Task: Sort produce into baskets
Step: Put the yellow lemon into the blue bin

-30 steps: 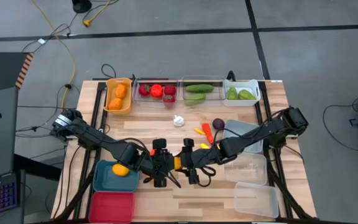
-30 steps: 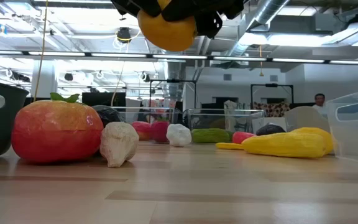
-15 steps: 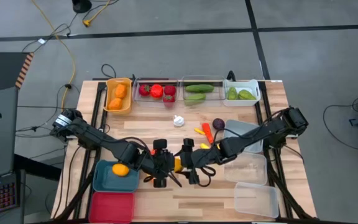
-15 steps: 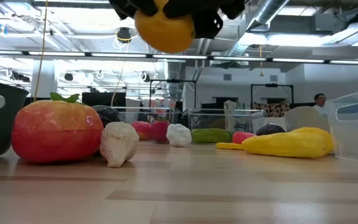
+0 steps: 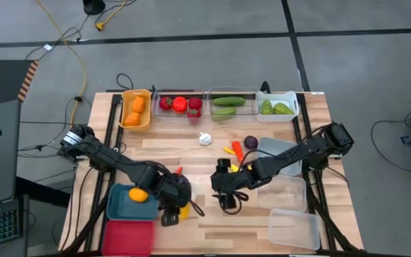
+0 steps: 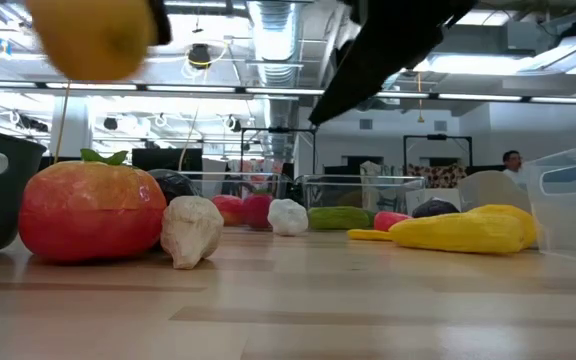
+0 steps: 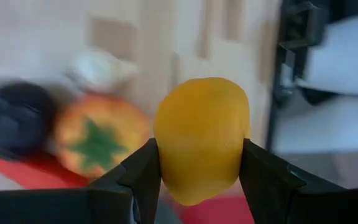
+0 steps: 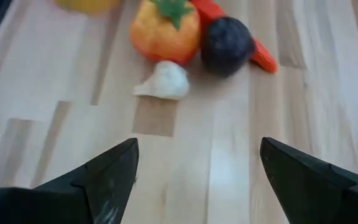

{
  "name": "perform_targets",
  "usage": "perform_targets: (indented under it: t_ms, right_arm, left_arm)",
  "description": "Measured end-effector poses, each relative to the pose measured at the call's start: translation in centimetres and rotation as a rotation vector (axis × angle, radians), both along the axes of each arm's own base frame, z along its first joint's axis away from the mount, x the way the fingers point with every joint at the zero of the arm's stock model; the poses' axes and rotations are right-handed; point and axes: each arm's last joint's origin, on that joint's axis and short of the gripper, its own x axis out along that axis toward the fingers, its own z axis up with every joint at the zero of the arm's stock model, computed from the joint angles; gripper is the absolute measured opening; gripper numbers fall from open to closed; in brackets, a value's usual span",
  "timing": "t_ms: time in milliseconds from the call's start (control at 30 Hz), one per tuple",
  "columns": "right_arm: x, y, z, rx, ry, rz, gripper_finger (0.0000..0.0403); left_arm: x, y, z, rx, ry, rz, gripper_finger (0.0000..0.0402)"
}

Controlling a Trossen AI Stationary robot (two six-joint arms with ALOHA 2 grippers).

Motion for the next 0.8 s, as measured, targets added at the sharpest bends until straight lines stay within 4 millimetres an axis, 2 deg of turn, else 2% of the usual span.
perform_targets:
  t_ms: [100,233,600,800]
  right_arm:
    - [0.0,-0.4,-0.1,0.012,0.016,-0.030,0.0364]
    - [0.1,-0.7,-0.1,0.013,0.018,-0.040,0.0364]
    - [0.1,-0.7,-0.1,0.012,0.021,-0.040,0.0364]
    - [0.1,-0.7,-0.1,0.011,0.022,-0.040,0.0364]
  left_arm:
    - [-0.3,-0.2,0.5,-0.089,0.071,0.009,0.0174]
    - [-1.1,0.0,1.1,-0.095,0.186,0.038,0.0174]
    - [-4.6,1.6,1.4,0.061,0.572,0.117,0.0174]
    - [-5.2,2.0,1.4,0.125,0.638,0.177,0.0174]
